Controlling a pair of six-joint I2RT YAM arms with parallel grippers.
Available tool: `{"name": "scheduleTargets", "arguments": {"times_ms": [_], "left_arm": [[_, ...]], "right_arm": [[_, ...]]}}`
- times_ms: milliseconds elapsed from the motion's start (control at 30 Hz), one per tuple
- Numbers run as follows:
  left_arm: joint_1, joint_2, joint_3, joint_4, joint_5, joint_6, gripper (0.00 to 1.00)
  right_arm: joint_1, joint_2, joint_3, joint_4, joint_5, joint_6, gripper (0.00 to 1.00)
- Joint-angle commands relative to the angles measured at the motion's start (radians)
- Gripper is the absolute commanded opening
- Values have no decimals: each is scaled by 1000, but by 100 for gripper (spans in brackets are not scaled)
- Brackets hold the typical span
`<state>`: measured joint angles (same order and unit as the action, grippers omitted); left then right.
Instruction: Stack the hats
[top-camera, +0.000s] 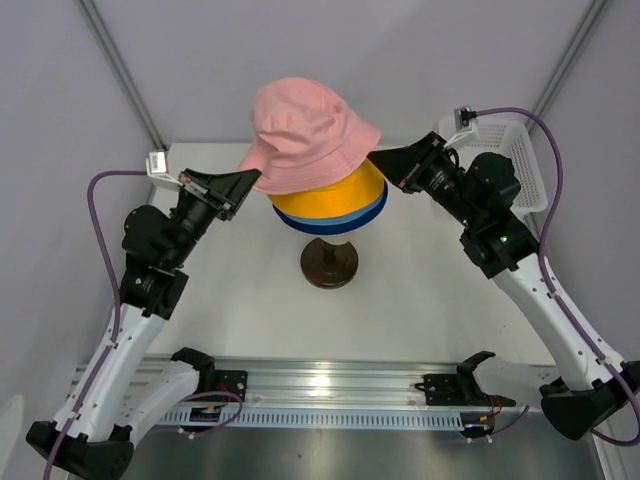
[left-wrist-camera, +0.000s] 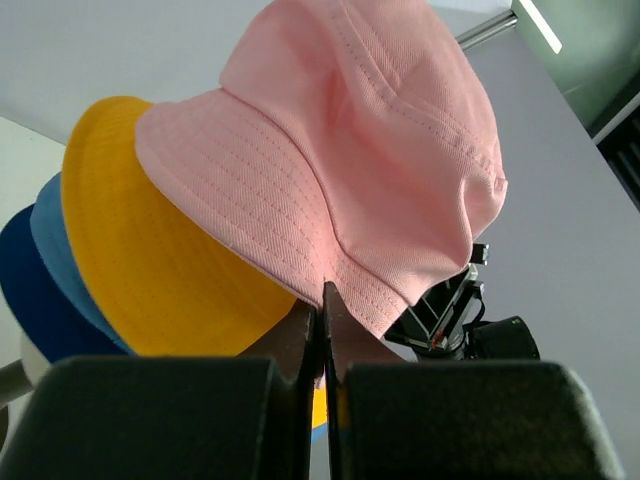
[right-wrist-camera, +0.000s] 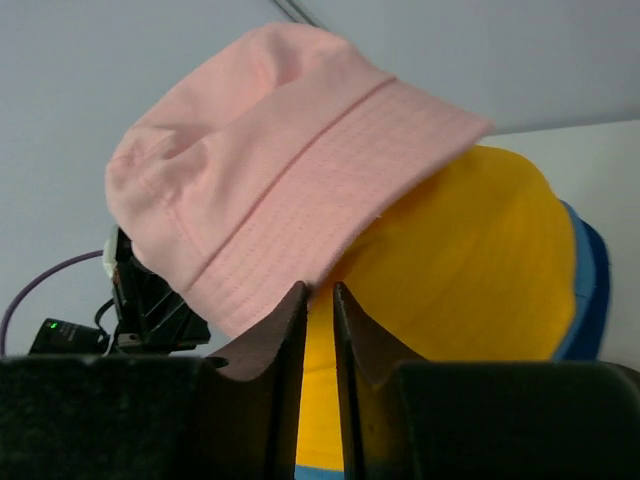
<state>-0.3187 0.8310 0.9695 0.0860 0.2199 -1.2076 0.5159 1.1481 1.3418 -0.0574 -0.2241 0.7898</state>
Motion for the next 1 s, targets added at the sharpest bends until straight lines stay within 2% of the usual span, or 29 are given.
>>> {"name": "scheduleTargets", "arguments": {"times_ms": [0,167,300,467,767,967], "left_arm": [[7,-58,-43,-60,-77,82,1],[6,-6,-51,-12,-5,95,1],[-2,55,4,-9,73,132,1],[-3,76,12,15,79,140,1],[-5,105,46,20,72,164,1],[-5,114,46,23,70,166,1]], "right_arm": [[-8,-72,-47,-39,77,-32,22],[-14,-99,-98,20,158,-32,24],[-28,-65,-87,109,128,-20,45],[-59,-21,-78,191,103,20,58],[-116,19,-90,269,121,149,66],[-132,10,-173,406,131,284,67]]}}
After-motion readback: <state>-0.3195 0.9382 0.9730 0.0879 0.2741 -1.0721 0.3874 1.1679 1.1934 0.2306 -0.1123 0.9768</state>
